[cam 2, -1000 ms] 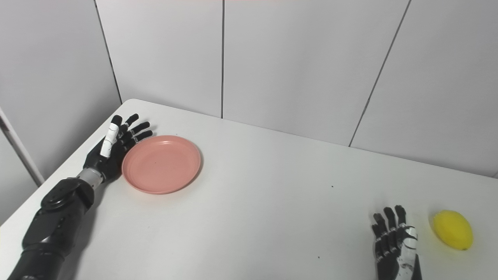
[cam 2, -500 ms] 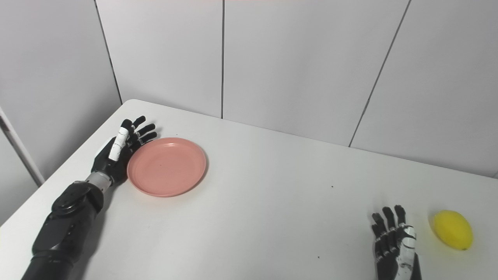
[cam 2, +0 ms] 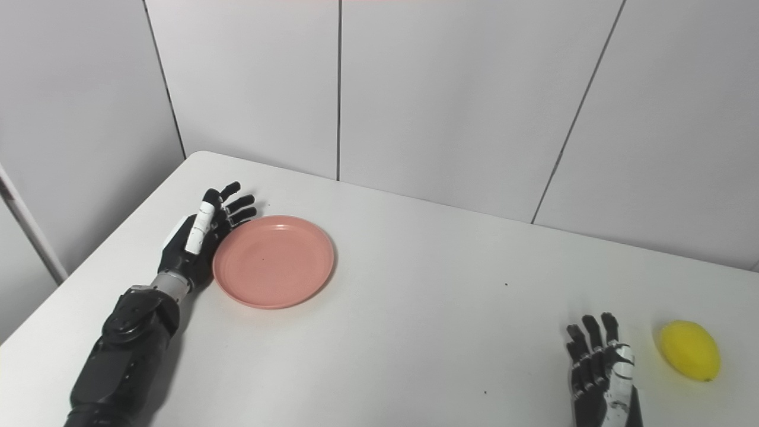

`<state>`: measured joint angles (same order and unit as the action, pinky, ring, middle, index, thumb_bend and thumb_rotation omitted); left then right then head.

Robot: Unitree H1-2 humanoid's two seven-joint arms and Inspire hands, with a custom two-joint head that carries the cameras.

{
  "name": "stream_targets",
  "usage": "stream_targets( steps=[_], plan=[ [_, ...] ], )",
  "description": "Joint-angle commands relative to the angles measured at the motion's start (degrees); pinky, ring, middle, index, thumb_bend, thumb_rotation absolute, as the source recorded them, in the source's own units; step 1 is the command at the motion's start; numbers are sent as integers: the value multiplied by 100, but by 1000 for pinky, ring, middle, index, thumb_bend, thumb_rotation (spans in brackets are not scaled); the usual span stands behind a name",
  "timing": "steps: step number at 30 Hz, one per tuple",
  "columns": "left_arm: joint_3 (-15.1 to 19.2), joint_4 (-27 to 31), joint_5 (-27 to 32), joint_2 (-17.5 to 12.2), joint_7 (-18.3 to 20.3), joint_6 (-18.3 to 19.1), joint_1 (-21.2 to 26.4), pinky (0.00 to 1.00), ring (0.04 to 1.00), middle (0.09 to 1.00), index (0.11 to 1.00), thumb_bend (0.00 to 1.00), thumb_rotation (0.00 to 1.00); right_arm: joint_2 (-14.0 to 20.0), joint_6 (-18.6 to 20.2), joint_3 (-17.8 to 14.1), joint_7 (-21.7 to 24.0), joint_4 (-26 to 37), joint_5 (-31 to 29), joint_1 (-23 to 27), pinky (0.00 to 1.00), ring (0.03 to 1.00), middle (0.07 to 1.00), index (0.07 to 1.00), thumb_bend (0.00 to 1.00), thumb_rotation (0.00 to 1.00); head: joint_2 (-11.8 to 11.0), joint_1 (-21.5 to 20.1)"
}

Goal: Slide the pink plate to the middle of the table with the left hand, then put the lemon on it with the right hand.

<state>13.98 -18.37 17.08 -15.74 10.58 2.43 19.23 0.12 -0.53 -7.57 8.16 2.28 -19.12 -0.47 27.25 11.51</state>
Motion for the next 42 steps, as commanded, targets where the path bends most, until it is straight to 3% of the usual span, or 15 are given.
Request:
stream_targets(
  steps=[1, 14, 22, 33, 42],
  plan=[
    [-8, 258, -38, -49, -73, 27, 134, 864, 857, 864, 908, 927, 831, -139, -196, 35, 59, -492, -54, -308, 1000, 932, 950, 990, 662, 973, 5, -7],
    [-219, 641, -177, 138, -261, 436, 23, 875, 862, 868, 900, 898, 830, -128, -158, 48, 54, -446, -40, -316, 1000, 933, 956, 993, 662, 984, 41, -33],
    [-288, 714, -202, 199, -309, 510, -9, 825, 853, 862, 894, 881, 820, -131, -187, 71, 62, -427, -13, -327, 1000, 930, 955, 994, 658, 997, 69, -54],
    [-355, 721, -145, 328, -286, 593, -56, 865, 868, 862, 900, 887, 807, -190, -263, 45, 64, -452, -65, -298, 1000, 925, 953, 995, 658, 977, 73, -58],
    [-320, 694, 169, 509, -201, 734, -71, 958, 924, 902, 936, 857, 797, -231, -218, 45, 27, -406, -57, -310, 1000, 921, 951, 994, 658, 972, 99, -110]
  ],
)
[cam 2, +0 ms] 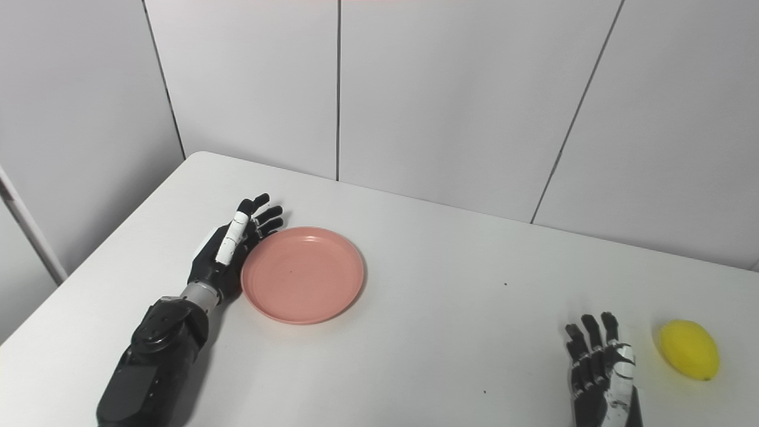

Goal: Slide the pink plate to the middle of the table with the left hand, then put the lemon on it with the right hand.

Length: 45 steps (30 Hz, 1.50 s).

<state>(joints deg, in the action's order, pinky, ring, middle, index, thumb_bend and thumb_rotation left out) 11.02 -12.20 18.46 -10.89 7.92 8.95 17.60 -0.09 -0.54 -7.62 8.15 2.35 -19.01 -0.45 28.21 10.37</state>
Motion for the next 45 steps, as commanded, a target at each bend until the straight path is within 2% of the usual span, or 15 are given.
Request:
stream_targets(
  steps=[1, 10, 20, 28, 38, 45],
  plan=[
    [-46, 74, 19, 23, 63, 80, 89, 958, 924, 903, 939, 849, 806, -215, -214, 53, 20, -407, -59, -314, 1000, 920, 948, 992, 657, 972, 2, 4],
    [-160, -8, -162, 99, -75, -60, 137, 889, 894, 875, 921, 858, 795, -268, -266, 55, 12, -412, -37, -303, 1000, 921, 947, 985, 649, 967, -1, -29],
    [-360, 242, -506, 270, -325, 279, 87, 858, 871, 852, 889, 880, 792, -316, -235, 72, -2, -380, -11, -304, 1000, 926, 950, 985, 656, 966, -2, -61],
    [-502, 426, -647, 385, -439, 410, 28, 852, 858, 839, 872, 878, 775, -319, -278, 82, 18, -420, 14, -286, 1000, 933, 956, 989, 651, 965, -3, -63],
    [-606, 678, -776, 543, -532, 529, -40, 859, 854, 838, 870, 868, 762, -337, -191, 70, -19, -390, 24, -279, 1000, 928, 956, 982, 653, 959, 1, -63],
    [-722, 823, -870, 611, -555, 682, -99, 865, 862, 855, 904, 878, 801, -369, -249, 53, -29, -437, 24, -256, 1000, 919, 953, 982, 640, 963, -3, -74]
  ],
)
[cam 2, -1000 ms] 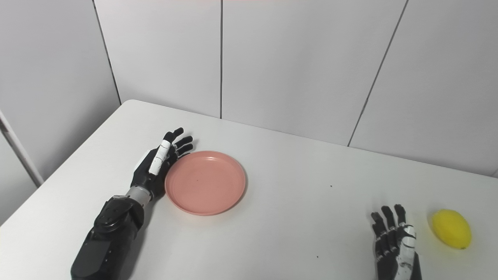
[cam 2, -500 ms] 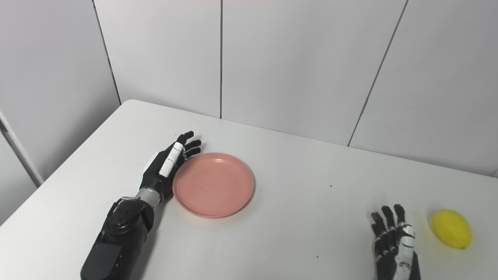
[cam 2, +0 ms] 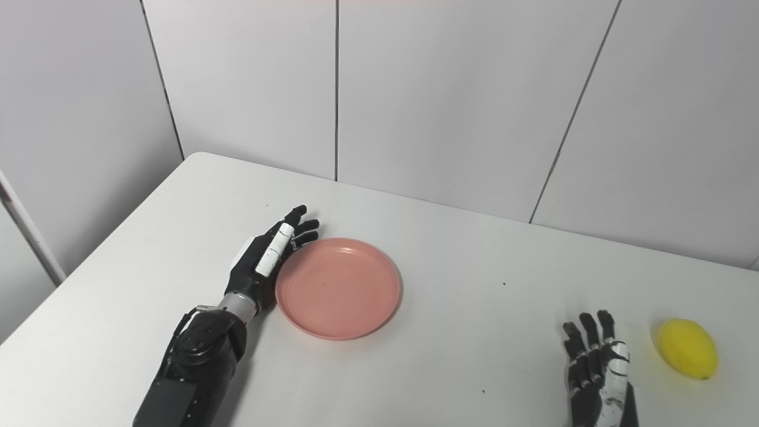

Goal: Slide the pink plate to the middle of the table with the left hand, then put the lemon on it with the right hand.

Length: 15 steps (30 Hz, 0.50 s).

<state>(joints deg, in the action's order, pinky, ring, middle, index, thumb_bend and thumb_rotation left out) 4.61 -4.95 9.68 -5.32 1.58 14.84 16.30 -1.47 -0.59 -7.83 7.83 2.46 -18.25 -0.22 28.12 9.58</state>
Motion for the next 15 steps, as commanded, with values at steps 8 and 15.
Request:
stream_targets(
  steps=[8, 15],
  plan=[
    [-146, 198, 87, 162, 133, 200, -71, 890, 866, 844, 883, 874, 798, -243, -260, 75, 9, -432, -40, -285, 1000, 920, 949, 979, 646, 963, 13, -16],
    [-233, 153, 43, 221, 197, 118, -112, 863, 864, 850, 891, 864, 808, -246, -260, 70, 10, -420, -47, -286, 1000, 922, 952, 981, 656, 953, 19, -23]
  ],
)
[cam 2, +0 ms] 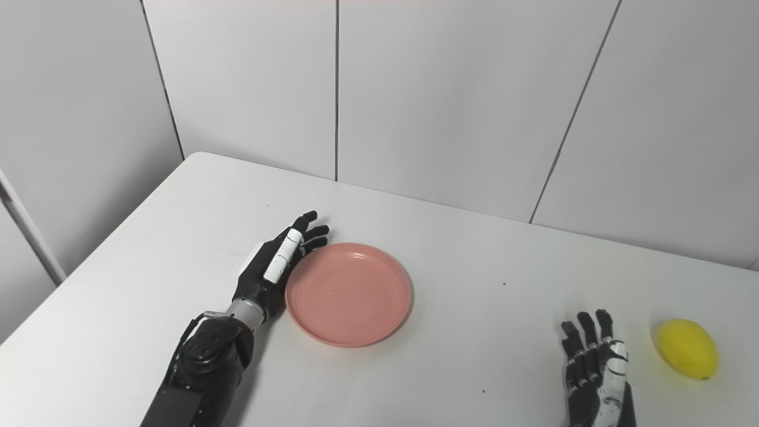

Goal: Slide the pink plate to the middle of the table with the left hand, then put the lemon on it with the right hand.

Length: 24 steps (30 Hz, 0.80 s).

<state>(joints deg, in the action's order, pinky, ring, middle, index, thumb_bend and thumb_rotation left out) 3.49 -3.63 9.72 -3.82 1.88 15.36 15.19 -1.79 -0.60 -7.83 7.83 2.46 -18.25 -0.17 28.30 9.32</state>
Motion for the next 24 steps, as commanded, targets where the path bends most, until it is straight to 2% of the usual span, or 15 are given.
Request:
stream_targets(
  steps=[1, 12, 16, 19, 24],
  plan=[
    [-133, 12, 39, 81, 174, 57, -7, 862, 862, 850, 895, 860, 808, -210, -271, 73, 17, -425, -40, -290, 1000, 924, 954, 983, 653, 960, 1, 4],
    [-252, -217, 41, 329, 191, -149, -48, 914, 867, 863, 917, 926, 776, -261, -246, 66, 4, -394, -77, -293, 1000, 920, 949, 978, 653, 948, 28, -49],
    [-361, -242, -85, 382, 143, -197, -38, 859, 849, 850, 912, 905, 804, -250, -256, 93, 15, -386, -33, -294, 1000, 929, 958, 990, 645, 973, 41, -80],
    [-396, -230, -37, 450, 133, -168, -32, 869, 852, 839, 910, 904, 798, -272, -256, 89, 2, -389, -41, -290, 1000, 924, 955, 986, 640, 969, 43, -109],
    [-467, -169, 21, 625, 144, -112, -97, 939, 890, 875, 989, 918, 761, -311, -213, 97, -36, -326, -37, -305, 1000, 921, 949, 976, 645, 962, 54, -126]
  ],
)
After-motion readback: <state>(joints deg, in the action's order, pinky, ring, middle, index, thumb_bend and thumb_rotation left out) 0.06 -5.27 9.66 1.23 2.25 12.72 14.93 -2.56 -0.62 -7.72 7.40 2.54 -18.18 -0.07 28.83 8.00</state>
